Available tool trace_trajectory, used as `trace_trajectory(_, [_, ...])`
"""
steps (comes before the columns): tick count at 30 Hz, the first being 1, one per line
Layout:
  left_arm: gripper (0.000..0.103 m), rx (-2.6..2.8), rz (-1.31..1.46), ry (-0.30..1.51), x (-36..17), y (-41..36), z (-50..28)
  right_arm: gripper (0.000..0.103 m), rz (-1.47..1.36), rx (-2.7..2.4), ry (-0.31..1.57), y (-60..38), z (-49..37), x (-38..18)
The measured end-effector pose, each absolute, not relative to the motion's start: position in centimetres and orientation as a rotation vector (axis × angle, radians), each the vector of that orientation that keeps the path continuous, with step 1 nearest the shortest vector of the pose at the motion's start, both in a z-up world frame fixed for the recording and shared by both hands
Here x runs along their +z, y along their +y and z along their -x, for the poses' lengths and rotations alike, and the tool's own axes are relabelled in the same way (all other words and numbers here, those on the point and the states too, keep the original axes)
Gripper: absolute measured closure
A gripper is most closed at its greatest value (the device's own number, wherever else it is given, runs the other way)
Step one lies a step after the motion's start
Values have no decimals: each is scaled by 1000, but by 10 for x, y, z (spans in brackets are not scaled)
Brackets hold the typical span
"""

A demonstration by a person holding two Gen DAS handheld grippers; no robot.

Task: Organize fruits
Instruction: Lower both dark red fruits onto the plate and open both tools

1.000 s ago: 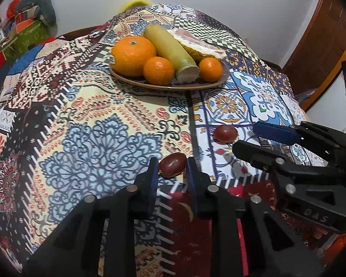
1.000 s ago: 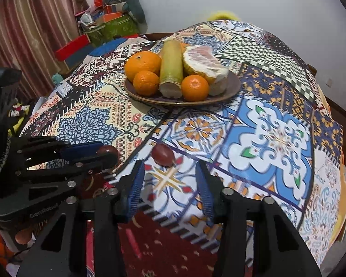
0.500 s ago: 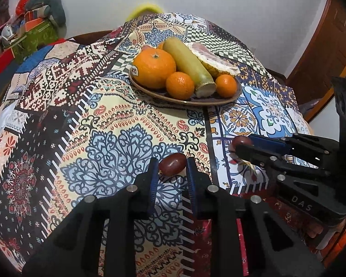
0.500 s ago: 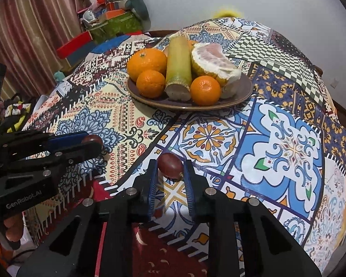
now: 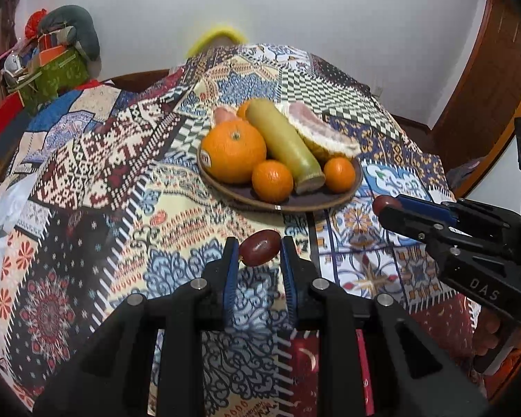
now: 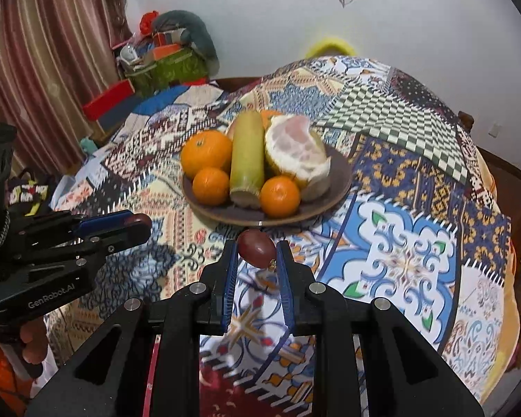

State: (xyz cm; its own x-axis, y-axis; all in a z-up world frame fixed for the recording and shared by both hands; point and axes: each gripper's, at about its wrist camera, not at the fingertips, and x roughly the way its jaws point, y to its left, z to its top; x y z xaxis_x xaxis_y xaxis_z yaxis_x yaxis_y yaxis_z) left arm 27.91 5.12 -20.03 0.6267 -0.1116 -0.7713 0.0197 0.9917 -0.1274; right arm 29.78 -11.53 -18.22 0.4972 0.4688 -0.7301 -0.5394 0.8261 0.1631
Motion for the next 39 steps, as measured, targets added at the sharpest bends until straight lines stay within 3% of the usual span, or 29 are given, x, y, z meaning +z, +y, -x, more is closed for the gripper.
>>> trace_trajectory(29, [79, -49, 89, 874, -210, 60, -344, 82, 182, 669, 853, -72, -331, -197])
trace_trajectory(34, [73, -43, 102, 884, -211, 64, -345, 82, 190, 667, 865, -71, -330, -200])
trace_trajectory(39, [72, -49, 112, 887, -209, 67, -340, 80, 195, 662, 879, -69, -331, -202])
